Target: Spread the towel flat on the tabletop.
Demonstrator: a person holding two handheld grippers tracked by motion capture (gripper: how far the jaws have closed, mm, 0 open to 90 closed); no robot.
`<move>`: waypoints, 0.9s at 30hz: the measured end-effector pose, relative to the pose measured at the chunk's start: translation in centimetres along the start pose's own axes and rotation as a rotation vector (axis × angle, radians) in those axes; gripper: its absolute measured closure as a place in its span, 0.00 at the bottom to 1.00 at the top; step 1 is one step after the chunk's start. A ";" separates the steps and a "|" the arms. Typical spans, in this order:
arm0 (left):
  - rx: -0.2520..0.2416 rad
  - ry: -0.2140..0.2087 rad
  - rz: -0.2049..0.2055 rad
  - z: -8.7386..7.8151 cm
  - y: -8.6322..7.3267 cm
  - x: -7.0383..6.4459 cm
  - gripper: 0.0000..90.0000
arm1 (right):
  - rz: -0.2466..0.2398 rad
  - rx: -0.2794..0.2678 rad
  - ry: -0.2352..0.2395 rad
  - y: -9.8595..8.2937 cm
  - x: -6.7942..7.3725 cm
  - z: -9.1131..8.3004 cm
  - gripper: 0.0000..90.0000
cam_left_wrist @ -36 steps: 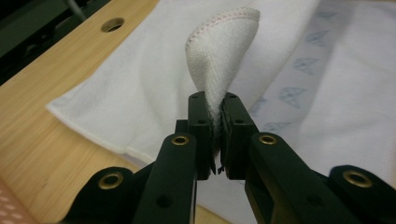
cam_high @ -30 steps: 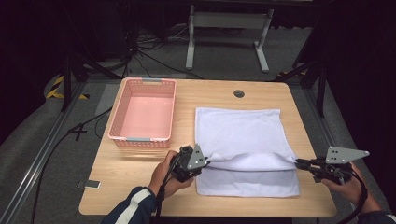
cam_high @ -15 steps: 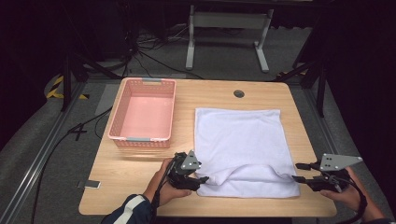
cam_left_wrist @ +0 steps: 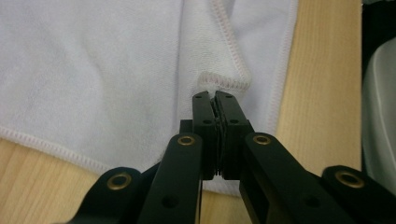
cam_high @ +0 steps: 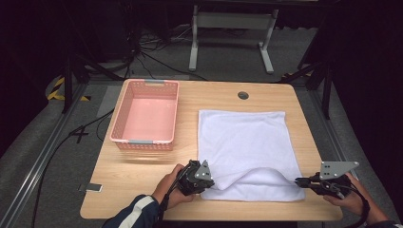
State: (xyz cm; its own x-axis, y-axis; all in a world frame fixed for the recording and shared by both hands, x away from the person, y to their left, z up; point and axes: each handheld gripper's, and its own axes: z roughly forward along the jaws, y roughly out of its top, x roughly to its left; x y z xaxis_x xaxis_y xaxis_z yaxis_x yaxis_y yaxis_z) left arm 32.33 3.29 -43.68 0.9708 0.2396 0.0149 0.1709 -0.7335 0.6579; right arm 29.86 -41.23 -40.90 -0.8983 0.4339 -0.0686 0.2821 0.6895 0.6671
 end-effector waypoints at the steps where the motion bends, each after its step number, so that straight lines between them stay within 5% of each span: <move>1: -0.013 0.011 0.001 -0.4 -0.2 -0.1 0.98 | -0.019 -0.007 0.007 -0.3 0.2 -0.5 0.95; 4: -0.044 -0.012 0.012 -1.2 -0.7 -0.4 0.98 | -0.047 -0.028 0.034 -0.6 0.5 -0.9 0.94; 6: -0.023 0.005 0.011 -1.7 -1.3 -1.0 0.97 | -0.081 -0.027 0.076 -0.8 1.0 -1.3 0.94; 9: 0.037 -0.017 -0.003 -1.5 -2.2 -1.6 0.93 | -0.105 0.059 0.127 -1.3 1.6 -1.0 0.90; 11: 0.049 0.006 -0.030 -1.4 -2.6 -1.7 0.71 | -0.096 0.104 0.140 -1.6 1.7 -0.7 0.78; 13: 0.023 0.038 -0.082 -1.5 -2.8 -1.3 0.58 | -0.081 0.124 0.106 -1.7 1.6 -0.6 0.70; 16: -0.043 0.066 -0.123 -1.8 -2.3 -0.8 0.46 | -0.039 0.079 0.040 -1.8 0.8 -1.0 0.61; 20: -0.088 0.070 -0.092 -1.0 -0.3 -0.1 0.42 | 0.079 -0.047 -0.071 -0.3 -1.2 -0.8 0.60; 23: -0.118 0.073 -0.067 0.1 1.5 0.9 0.43 | 0.078 -0.061 -0.140 1.6 -2.5 0.9 0.65; 27: -0.091 0.077 -0.048 2.5 3.2 3.1 0.47 | 0.083 -0.008 -0.142 3.6 -4.8 4.8 0.72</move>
State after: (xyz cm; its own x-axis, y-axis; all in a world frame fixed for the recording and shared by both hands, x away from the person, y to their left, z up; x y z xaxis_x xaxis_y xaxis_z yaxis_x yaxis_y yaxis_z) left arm 36.34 0.16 -43.40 0.9453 0.3241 0.0373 0.1976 -0.6598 0.7250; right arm 36.83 -38.09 -41.71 -0.8154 0.5670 -0.1165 0.3503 0.6436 0.6805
